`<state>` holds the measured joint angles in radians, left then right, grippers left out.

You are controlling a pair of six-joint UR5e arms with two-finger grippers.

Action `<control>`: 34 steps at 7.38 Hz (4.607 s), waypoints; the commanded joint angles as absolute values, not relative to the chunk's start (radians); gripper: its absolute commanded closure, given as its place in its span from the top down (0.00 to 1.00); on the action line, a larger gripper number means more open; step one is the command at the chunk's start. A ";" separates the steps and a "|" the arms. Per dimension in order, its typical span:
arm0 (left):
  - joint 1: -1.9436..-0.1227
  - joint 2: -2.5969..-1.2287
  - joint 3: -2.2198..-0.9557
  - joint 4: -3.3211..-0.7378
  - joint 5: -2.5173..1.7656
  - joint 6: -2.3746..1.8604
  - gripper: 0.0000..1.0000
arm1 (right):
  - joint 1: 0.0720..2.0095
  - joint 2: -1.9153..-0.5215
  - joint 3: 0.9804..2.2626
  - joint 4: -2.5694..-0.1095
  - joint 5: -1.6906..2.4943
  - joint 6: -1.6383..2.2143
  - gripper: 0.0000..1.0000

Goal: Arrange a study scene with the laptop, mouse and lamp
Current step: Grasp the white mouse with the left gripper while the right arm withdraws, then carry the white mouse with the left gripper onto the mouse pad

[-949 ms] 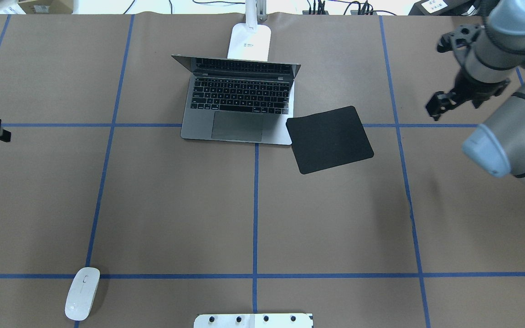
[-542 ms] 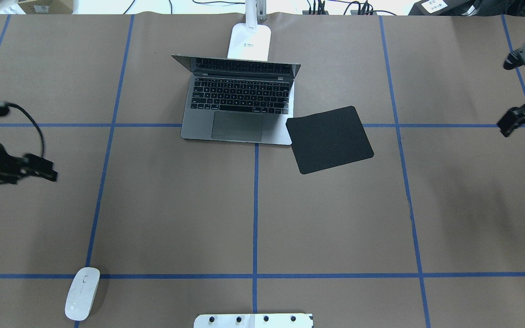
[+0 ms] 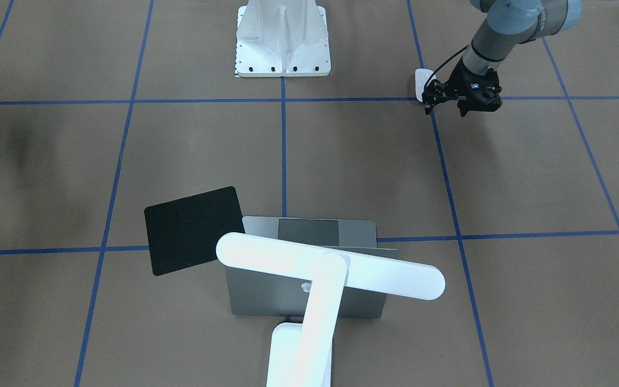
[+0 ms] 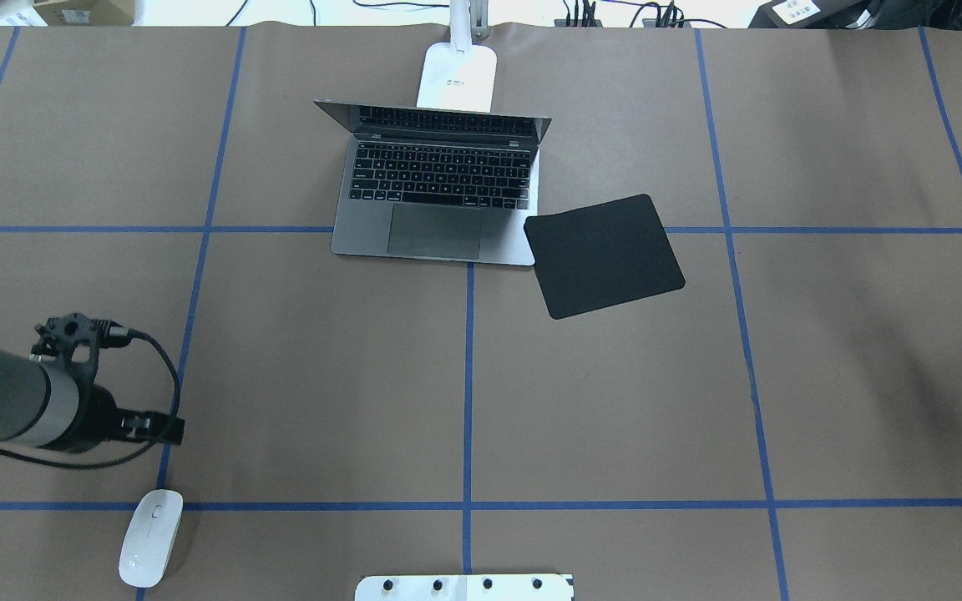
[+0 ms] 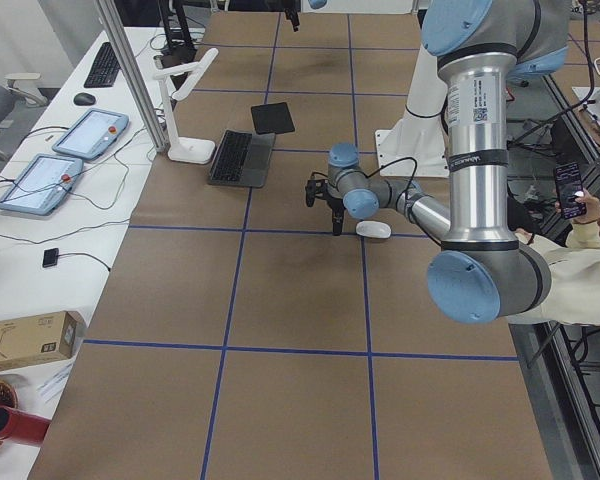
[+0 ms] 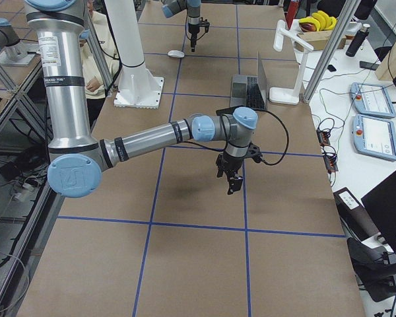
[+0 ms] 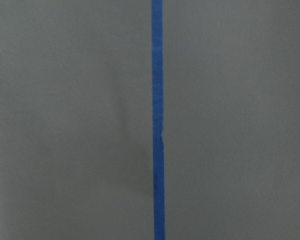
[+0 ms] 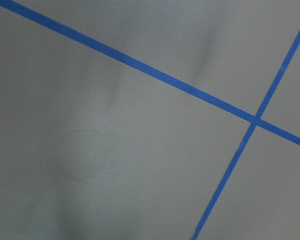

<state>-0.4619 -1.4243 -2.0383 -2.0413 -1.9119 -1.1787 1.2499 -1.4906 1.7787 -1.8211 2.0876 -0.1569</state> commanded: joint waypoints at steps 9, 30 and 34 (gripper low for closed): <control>-0.163 -1.331 -2.063 -2.118 -1.743 -1.334 0.95 | 1.287 -1.494 1.730 -1.821 2.091 -0.225 1.00; -0.371 -2.572 -1.403 -1.762 -1.567 -1.529 0.08 | 1.439 -1.497 1.630 -1.809 2.319 -0.209 1.00; -0.338 -2.712 -1.109 -1.951 -1.337 -1.592 0.08 | 1.439 -1.493 1.634 -1.809 2.316 -0.209 1.00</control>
